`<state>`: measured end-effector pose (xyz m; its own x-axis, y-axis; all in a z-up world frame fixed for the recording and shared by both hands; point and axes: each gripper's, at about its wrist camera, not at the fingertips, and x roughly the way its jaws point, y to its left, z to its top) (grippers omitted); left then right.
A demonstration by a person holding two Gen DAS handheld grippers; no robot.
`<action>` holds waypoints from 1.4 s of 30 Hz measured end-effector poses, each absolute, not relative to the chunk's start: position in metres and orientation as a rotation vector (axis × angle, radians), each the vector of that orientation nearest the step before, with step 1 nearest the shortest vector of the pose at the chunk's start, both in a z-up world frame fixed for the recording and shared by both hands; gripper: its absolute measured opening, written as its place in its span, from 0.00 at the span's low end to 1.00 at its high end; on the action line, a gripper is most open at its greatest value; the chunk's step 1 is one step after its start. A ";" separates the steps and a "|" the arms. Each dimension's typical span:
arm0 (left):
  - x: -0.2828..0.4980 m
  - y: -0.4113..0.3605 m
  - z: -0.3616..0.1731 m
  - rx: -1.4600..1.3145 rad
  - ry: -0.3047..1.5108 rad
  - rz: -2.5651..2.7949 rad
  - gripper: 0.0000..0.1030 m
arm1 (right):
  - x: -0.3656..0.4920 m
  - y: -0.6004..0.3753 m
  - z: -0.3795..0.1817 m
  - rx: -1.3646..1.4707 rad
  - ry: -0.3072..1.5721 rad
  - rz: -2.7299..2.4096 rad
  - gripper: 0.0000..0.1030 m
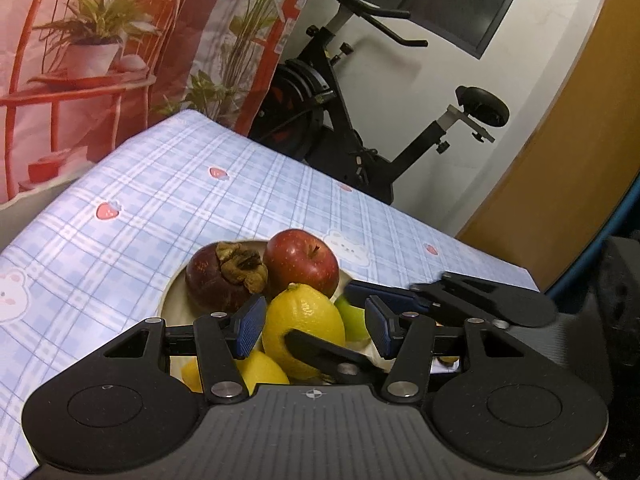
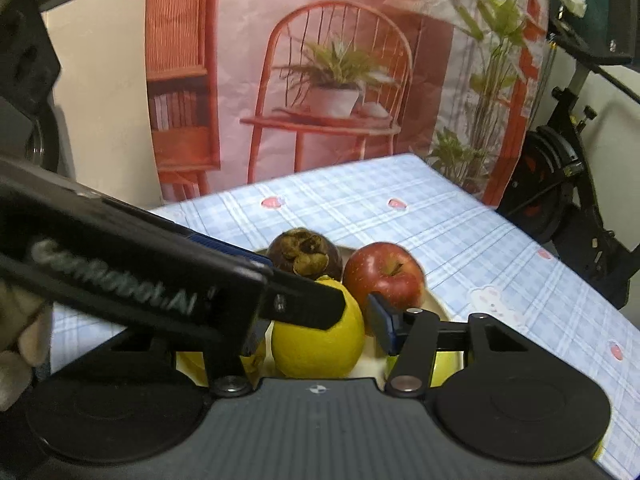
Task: Organize fruits
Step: 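Lower the lemon onto the plate and open the left gripper, then withdraw the left gripper from the plate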
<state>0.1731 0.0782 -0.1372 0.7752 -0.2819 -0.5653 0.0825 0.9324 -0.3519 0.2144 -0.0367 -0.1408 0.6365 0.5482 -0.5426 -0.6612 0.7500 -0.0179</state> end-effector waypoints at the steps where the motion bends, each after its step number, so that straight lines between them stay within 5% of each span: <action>1: 0.173 0.077 -0.136 -0.312 0.651 -0.198 0.55 | 0.210 -0.041 -0.138 -0.219 0.533 0.692 0.54; 22: 0.130 0.020 -0.116 -0.077 0.610 -0.204 0.58 | 0.109 -0.221 -0.146 0.121 0.463 0.284 0.51; 42: 0.118 0.003 -0.129 -0.033 0.668 -0.253 0.57 | 0.089 -0.228 -0.165 0.172 0.528 0.315 0.48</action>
<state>0.1182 0.0027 -0.1287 0.7556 -0.2431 -0.6082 0.2217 0.9687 -0.1118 0.0892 -0.2283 -0.1653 0.8173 0.3379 -0.4667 -0.2501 0.9377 0.2410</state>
